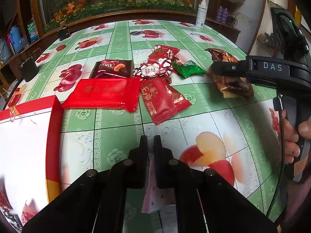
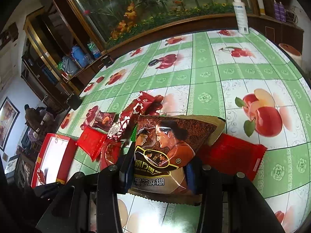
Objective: Organize snacks
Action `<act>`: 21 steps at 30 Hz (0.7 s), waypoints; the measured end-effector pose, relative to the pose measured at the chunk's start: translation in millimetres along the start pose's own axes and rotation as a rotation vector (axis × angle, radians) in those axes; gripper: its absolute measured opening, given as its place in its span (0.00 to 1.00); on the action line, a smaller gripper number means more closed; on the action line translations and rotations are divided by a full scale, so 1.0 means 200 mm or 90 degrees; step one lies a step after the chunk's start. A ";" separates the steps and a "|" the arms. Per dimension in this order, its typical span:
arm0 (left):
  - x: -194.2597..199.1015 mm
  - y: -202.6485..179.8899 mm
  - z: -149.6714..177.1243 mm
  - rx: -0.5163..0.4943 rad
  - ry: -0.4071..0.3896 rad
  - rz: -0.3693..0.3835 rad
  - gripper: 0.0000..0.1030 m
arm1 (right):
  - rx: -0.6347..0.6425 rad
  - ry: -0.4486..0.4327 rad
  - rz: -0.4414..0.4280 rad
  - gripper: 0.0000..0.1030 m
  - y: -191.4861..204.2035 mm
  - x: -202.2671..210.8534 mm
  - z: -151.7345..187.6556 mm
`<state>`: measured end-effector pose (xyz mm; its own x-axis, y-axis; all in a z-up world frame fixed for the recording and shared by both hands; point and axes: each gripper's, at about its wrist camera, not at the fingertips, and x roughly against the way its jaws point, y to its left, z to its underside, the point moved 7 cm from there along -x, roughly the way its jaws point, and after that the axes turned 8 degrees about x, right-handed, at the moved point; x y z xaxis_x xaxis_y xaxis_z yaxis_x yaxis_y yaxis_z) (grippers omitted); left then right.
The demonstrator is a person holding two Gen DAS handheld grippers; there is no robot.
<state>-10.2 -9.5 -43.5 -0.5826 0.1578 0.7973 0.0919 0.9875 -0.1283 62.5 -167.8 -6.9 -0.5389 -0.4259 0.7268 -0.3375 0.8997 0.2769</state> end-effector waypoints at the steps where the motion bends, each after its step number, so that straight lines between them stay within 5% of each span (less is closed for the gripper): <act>1: 0.00 0.00 0.00 0.002 0.001 0.002 0.04 | 0.001 0.001 0.001 0.43 0.00 0.00 0.00; 8: 0.00 0.00 -0.07 0.014 0.009 -0.008 0.05 | 0.010 0.000 0.001 0.43 0.02 0.00 0.00; 10: -0.01 -0.04 -0.13 0.020 0.015 -0.007 0.20 | -0.004 -0.001 0.002 0.43 0.00 0.00 0.00; 12: -0.03 -0.07 -0.17 0.023 0.018 -0.005 0.64 | -0.017 -0.006 0.000 0.43 -0.02 0.01 -0.01; 13: -0.05 -0.09 -0.20 0.028 0.019 -0.013 0.71 | -0.023 -0.010 0.001 0.43 -0.03 0.02 -0.01; 21: -0.24 -0.11 -0.30 0.073 0.065 -0.040 0.73 | -0.052 -0.030 -0.011 0.43 -0.07 0.06 -0.04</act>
<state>64.0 -37.7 -43.3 -0.4983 0.1012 0.8611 -0.0375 0.9897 -0.1380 66.3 -185.3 2.8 -0.5696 -0.4440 0.6916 -0.2844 0.8960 0.3410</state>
